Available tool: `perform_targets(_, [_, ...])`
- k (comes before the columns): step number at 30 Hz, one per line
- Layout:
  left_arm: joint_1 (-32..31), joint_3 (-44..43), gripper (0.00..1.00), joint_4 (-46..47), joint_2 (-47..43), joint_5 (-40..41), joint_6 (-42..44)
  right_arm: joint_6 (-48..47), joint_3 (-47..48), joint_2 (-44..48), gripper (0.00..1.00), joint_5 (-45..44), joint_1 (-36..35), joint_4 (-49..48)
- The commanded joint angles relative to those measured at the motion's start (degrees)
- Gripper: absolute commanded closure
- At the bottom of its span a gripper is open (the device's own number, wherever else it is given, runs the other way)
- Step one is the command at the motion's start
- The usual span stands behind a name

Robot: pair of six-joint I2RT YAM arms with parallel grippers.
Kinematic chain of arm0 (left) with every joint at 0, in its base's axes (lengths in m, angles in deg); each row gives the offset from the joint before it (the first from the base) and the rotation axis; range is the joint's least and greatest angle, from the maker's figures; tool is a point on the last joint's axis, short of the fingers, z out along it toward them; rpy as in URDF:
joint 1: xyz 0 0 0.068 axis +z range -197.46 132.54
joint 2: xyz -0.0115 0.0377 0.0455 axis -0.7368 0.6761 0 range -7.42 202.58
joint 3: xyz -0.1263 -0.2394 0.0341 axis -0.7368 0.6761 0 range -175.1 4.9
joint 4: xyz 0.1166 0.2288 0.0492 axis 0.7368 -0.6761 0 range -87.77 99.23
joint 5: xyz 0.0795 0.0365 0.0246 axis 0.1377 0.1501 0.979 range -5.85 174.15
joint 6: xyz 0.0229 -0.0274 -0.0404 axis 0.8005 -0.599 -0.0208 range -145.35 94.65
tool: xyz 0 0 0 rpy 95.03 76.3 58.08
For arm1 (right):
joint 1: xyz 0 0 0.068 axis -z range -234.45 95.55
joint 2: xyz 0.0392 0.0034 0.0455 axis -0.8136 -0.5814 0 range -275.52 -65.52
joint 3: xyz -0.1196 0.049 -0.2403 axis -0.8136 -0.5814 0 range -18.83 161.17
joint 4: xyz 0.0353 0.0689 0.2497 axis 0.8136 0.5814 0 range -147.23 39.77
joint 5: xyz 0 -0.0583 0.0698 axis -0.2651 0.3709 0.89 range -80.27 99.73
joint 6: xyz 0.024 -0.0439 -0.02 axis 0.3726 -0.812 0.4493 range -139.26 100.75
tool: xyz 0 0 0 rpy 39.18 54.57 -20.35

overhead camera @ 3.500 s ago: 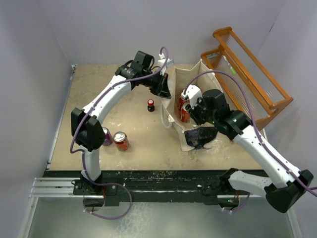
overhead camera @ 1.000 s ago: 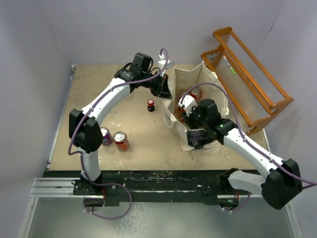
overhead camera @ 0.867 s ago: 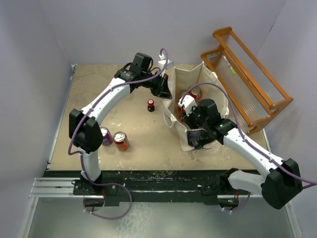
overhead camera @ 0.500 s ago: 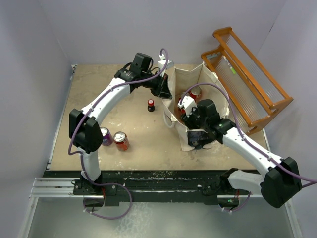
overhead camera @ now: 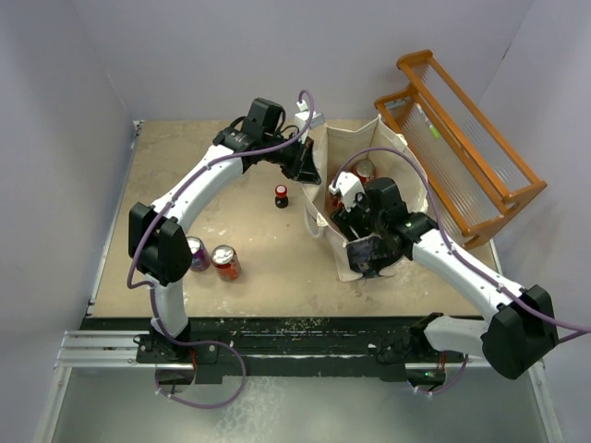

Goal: Place the beverage into the canvas bag
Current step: Place the drink in the canvas bag.

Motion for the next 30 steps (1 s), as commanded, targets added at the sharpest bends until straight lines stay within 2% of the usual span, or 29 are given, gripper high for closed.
perform_targets(1, [0.45,-1.77,1.00,5.86,-4.67,-1.78,2.72,1.61,5.38,-0.57,0.29,0.69,0.14,0.27])
perform_targets(12, [0.49,-1.65,1.00,5.45,-4.37,-1.76,3.60,1.78,6.97,2.73,0.21,2.19,0.14,-0.54])
perform_targets(30, [0.45,-0.97,1.00,5.64,-4.65,-1.64,3.70,2.80,12.53,7.36,0.18,0.12,0.13,2.75])
